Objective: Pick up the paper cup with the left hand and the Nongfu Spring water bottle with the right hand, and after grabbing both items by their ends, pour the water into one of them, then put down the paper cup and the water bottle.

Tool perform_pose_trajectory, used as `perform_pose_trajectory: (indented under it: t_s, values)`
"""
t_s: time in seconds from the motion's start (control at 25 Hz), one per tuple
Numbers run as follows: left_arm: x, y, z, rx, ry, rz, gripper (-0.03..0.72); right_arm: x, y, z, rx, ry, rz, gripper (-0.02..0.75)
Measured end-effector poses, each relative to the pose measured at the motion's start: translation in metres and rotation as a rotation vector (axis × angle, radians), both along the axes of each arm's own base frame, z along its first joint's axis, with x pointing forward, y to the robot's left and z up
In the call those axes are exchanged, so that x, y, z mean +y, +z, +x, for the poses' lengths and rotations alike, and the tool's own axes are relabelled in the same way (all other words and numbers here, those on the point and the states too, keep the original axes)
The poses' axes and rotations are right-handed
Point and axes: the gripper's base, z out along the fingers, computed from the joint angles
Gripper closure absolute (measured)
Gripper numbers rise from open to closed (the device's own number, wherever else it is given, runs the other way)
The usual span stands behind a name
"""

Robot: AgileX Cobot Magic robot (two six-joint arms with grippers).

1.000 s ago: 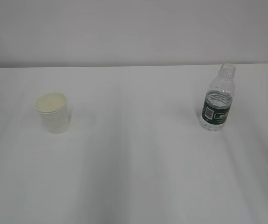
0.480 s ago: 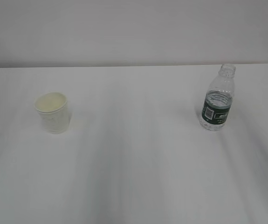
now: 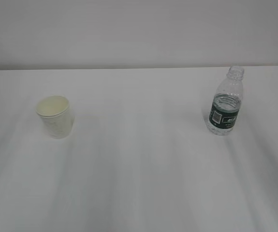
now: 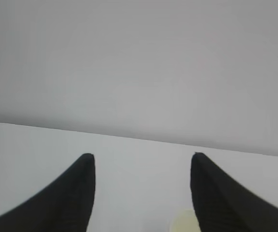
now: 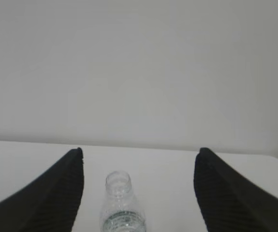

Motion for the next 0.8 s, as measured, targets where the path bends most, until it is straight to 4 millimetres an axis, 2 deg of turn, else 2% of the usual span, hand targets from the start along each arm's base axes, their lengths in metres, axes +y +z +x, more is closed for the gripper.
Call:
perform_pose_trajectory:
  t_s: [0.16, 0.44, 0.6, 0.8]
  values:
    - [-0.001, -0.010, -0.008, -0.013, -0.014, -0.014, 0.248, -0.001, -0.022, -0.007, 0.041, 0.001, -0.002, 0.198]
    - [-0.012, -0.012, -0.009, -0.037, -0.149, 0.116, 0.256, -0.002, -0.060, -0.027, 0.063, 0.005, 0.000, 0.198]
    - [-0.014, -0.023, -0.002, -0.001, -0.167, 0.087, 0.257, -0.003, -0.084, -0.036, 0.089, 0.007, 0.002, 0.198]
    - [-0.019, -0.043, -0.001, -0.008, -0.218, 0.038, 0.258, -0.003, -0.102, -0.037, 0.079, 0.005, 0.060, 0.198]
